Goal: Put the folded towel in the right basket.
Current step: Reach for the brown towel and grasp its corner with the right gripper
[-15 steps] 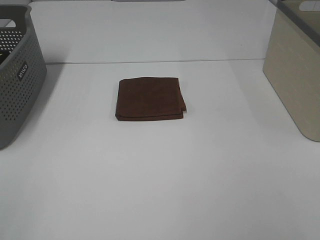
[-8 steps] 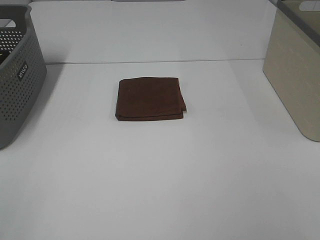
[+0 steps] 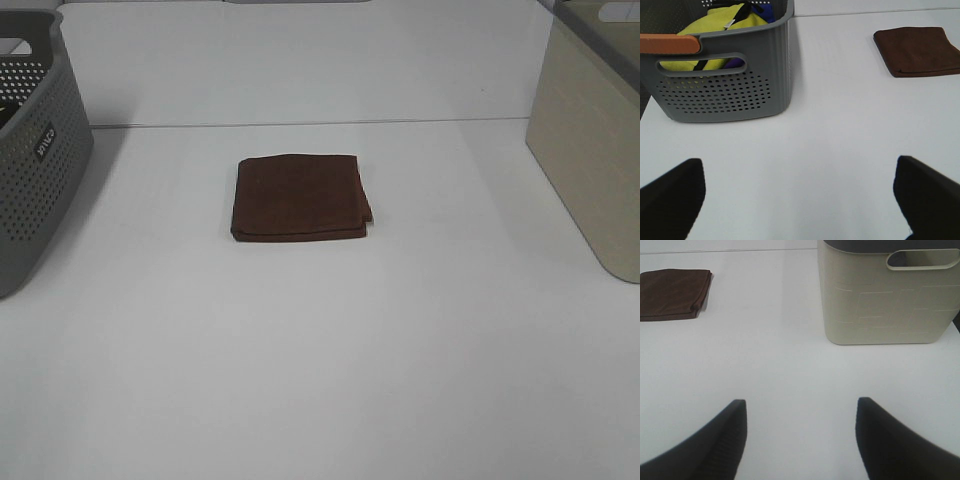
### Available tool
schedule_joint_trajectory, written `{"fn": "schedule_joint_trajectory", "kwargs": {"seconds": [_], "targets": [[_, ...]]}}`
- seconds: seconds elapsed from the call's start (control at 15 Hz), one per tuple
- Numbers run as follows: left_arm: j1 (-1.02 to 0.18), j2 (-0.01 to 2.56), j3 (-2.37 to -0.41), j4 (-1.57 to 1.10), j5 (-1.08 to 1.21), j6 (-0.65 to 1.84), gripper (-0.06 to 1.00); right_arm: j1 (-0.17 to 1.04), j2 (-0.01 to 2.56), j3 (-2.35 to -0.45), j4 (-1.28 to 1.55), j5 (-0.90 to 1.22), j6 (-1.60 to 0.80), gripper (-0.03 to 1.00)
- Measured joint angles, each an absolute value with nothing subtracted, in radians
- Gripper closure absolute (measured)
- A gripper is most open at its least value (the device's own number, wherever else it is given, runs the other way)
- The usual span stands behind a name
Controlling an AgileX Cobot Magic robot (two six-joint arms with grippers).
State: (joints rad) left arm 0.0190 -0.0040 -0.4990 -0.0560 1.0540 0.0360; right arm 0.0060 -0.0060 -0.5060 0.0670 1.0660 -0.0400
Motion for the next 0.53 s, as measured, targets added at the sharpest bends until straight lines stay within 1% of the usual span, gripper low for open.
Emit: {"fn": "schedule_joint_trajectory", "kwargs": {"seconds": [0.53], "targets": [[0.019,-0.004,-0.499,-0.056,1.054,0.036,-0.03,0.006,-0.006,-0.506,0.067,1.066,-0.04,0.36]]}}
